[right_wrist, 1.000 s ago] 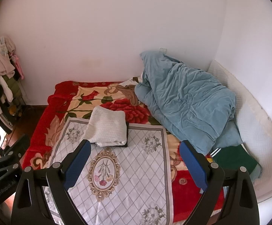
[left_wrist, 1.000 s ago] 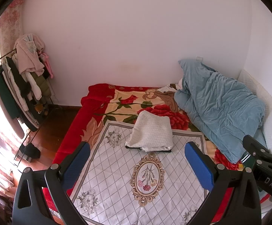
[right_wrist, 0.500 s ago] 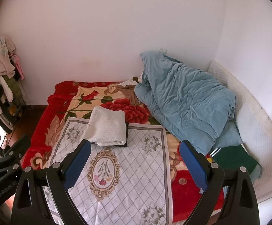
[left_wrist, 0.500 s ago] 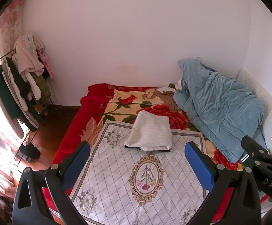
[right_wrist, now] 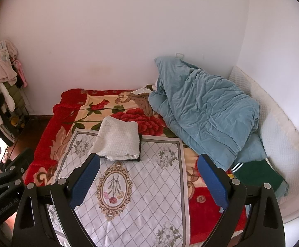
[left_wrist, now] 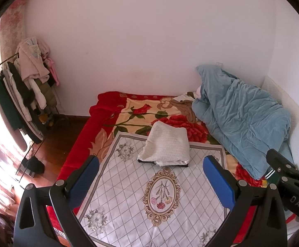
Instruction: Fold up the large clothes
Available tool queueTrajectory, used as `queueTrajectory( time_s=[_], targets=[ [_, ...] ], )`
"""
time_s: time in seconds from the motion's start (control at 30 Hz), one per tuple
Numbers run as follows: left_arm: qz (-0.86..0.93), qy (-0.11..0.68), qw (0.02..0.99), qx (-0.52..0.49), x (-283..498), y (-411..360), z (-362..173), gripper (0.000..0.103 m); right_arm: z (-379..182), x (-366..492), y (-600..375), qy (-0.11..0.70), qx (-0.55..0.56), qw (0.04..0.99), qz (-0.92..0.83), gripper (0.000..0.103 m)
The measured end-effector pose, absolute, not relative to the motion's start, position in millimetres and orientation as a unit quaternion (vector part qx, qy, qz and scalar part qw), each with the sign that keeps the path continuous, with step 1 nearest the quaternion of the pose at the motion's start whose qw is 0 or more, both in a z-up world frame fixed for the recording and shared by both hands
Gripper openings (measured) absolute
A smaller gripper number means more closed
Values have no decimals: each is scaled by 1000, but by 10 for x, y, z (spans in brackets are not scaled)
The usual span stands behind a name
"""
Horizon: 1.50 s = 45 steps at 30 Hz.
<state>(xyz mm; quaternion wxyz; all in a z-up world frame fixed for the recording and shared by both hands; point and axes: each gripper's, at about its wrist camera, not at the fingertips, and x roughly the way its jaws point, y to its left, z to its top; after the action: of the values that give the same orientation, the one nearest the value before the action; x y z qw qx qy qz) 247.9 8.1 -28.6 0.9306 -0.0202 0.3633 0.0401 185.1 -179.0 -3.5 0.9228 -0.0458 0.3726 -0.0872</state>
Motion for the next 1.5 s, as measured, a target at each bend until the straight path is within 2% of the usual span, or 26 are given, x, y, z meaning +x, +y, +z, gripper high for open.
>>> queueTrajectory(
  time_s=[0.73, 1.0, 1.5],
  targets=[
    [42, 365, 930, -19, 2470, 120, -255, 103, -9, 1818, -1777, 371, -43, 923, -91, 99],
    [26, 411, 911, -31, 2646, 113, -294, 103, -12, 1946, -1761, 385, -41, 919, -80, 99],
    [37, 397, 917, -25, 2614, 45, -294, 103, -58, 1924, -1791, 379, -41, 920, -95, 99]
  ],
)
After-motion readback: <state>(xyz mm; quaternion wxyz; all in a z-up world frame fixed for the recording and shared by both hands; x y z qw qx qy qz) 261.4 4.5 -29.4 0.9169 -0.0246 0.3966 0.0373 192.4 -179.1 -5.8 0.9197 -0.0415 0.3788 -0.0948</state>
